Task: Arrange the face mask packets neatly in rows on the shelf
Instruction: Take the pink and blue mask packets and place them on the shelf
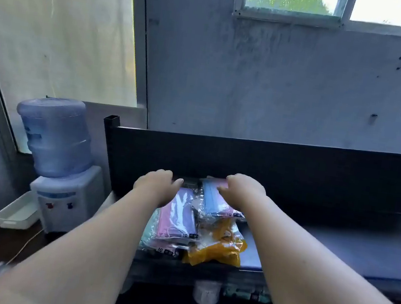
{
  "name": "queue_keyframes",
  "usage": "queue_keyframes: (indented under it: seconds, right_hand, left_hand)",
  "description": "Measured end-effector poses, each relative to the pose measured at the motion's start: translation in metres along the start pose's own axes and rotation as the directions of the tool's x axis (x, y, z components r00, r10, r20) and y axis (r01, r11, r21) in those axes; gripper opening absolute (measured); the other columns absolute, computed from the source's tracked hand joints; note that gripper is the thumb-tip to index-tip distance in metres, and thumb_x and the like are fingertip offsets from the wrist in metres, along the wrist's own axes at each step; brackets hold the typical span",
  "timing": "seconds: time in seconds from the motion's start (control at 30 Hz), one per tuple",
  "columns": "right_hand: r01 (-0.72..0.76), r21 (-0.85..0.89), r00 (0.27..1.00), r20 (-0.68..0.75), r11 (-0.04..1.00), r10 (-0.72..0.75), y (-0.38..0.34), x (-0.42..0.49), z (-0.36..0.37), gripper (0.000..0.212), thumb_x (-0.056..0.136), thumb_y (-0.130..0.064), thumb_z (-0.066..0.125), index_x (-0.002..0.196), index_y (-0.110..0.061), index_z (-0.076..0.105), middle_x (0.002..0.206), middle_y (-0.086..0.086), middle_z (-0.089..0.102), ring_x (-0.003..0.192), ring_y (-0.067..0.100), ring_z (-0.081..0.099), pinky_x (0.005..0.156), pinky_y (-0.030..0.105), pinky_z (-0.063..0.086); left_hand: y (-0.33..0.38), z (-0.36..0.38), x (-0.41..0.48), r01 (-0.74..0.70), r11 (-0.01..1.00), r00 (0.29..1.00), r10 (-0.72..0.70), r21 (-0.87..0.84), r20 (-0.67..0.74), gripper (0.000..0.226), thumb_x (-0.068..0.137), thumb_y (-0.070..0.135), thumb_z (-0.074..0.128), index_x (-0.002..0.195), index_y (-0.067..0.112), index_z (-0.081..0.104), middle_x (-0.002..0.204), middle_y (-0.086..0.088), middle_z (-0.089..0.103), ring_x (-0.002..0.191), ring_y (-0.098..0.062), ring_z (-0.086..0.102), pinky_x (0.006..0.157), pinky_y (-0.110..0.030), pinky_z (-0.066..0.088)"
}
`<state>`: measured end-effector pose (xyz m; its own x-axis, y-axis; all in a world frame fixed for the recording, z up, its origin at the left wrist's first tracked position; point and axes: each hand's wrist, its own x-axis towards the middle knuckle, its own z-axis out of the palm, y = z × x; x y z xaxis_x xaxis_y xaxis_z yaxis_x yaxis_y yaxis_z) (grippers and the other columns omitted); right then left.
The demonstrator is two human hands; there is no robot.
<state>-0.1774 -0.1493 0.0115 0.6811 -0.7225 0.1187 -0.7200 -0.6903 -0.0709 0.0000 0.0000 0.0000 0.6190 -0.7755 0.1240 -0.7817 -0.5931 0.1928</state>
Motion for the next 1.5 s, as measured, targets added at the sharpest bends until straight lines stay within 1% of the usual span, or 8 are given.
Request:
queue_keyframes:
  seconds: [0.23, 0.37, 0.6, 0.8, 0.93, 1.07, 1.3, 1.5]
  right_hand:
    - [-0.074, -0.015, 0.997, -0.030, 0.997, 0.074, 0.006, -0.004, 0.046, 0.049, 0.105, -0.048, 0.045, 0.138, -0.013, 0.053, 0.138, 0.009, 0.058, 0.120, 0.032, 0.061, 0.080, 0.040, 0.047]
    - [-0.196, 0.017, 0.980, -0.013, 0.980, 0.197, 0.003, -0.002, 0.053, 0.057, 0.102, -0.054, 0.051, 0.140, -0.013, 0.052, 0.138, 0.009, 0.055, 0.117, 0.033, 0.062, 0.078, 0.040, 0.052]
    - [-0.209, 0.257, 0.974, -0.028, 0.944, 0.223, 0.001, 0.001, 0.060, 0.039, 0.087, -0.027, 0.073, 0.119, -0.014, 0.056, 0.129, 0.007, 0.046, 0.100, 0.030, 0.059, 0.074, 0.041, 0.057]
    - [-0.335, 0.755, 0.918, 0.127, 0.564, 0.377, -0.002, 0.005, 0.046, 0.114, 0.083, 0.004, 0.075, 0.167, -0.022, 0.003, 0.130, 0.005, 0.053, 0.092, 0.020, 0.061, 0.073, 0.035, 0.058]
    - [-0.406, 0.764, 0.866, 0.146, 0.502, 0.478, 0.001, 0.004, 0.042, 0.072, 0.080, 0.004, 0.073, 0.146, -0.004, 0.044, 0.126, 0.018, 0.063, 0.101, 0.024, 0.067, 0.085, 0.043, 0.060]
    - [-0.403, 0.786, 0.868, 0.167, 0.469, 0.467, 0.007, 0.001, 0.048, 0.036, 0.079, 0.006, 0.074, 0.114, 0.006, 0.072, 0.119, 0.019, 0.071, 0.088, 0.025, 0.068, 0.072, 0.037, 0.057]
    - [-0.352, 0.827, 0.885, 0.142, 0.438, 0.444, 0.016, -0.005, 0.042, 0.020, 0.086, -0.002, 0.061, 0.088, -0.021, 0.066, 0.103, 0.011, 0.067, 0.089, 0.030, 0.071, 0.081, 0.047, 0.065]
    - [-0.336, 0.856, 0.883, 0.140, 0.393, 0.448, 0.018, -0.007, 0.040, 0.019, 0.088, -0.005, 0.068, 0.097, -0.022, 0.065, 0.100, 0.008, 0.066, 0.090, 0.028, 0.069, 0.080, 0.045, 0.064]
  left_hand:
    - [-0.009, 0.049, -0.004, 0.232, 0.955, 0.966, -0.203, -0.187, 0.161, 0.061, 0.097, 0.043, 0.053, 0.147, 0.008, 0.047, 0.142, -0.016, 0.054, 0.118, -0.034, 0.058, 0.089, -0.037, 0.052]
    - [-0.007, 0.057, -0.004, 0.286, 0.934, 0.946, -0.239, -0.216, 0.217, 0.056, 0.086, 0.027, 0.057, 0.137, 0.006, 0.050, 0.135, -0.017, 0.057, 0.113, -0.035, 0.063, 0.084, -0.032, 0.052]
    - [-0.009, 0.064, -0.003, 0.325, 0.922, 0.935, -0.279, -0.209, 0.220, 0.055, 0.088, 0.017, 0.055, 0.142, 0.006, 0.048, 0.144, -0.025, 0.051, 0.120, -0.035, 0.060, 0.094, -0.036, 0.055]
    - [-0.012, 0.061, 0.005, 0.523, 0.739, 0.851, -0.424, -0.425, 0.310, 0.063, 0.086, 0.004, 0.079, 0.143, -0.004, 0.053, 0.129, -0.020, 0.067, 0.110, -0.033, 0.067, 0.086, -0.036, 0.054]
    - [-0.009, 0.059, 0.001, 0.541, 0.742, 0.840, -0.457, -0.395, 0.291, 0.057, 0.090, 0.023, 0.078, 0.138, 0.001, 0.054, 0.101, -0.011, 0.063, 0.092, -0.030, 0.064, 0.080, -0.033, 0.056]
    - [-0.007, 0.057, 0.001, 0.554, 0.758, 0.830, -0.474, -0.344, 0.293, 0.077, 0.085, 0.042, 0.084, 0.142, 0.003, 0.051, 0.125, -0.013, 0.067, 0.113, -0.030, 0.067, 0.092, -0.035, 0.059]
    - [-0.016, 0.068, 0.000, 0.566, 0.659, 0.824, -0.476, -0.495, 0.308, 0.095, 0.078, 0.031, 0.093, 0.151, -0.002, 0.042, 0.137, -0.022, 0.062, 0.126, -0.037, 0.062, 0.106, -0.044, 0.054]
    - [-0.024, 0.068, -0.001, 0.523, 0.485, 0.832, -0.469, -0.701, 0.296, 0.048, 0.070, -0.001, 0.092, 0.112, -0.004, 0.070, 0.092, -0.020, 0.075, 0.092, -0.035, 0.074, 0.082, -0.041, 0.063]
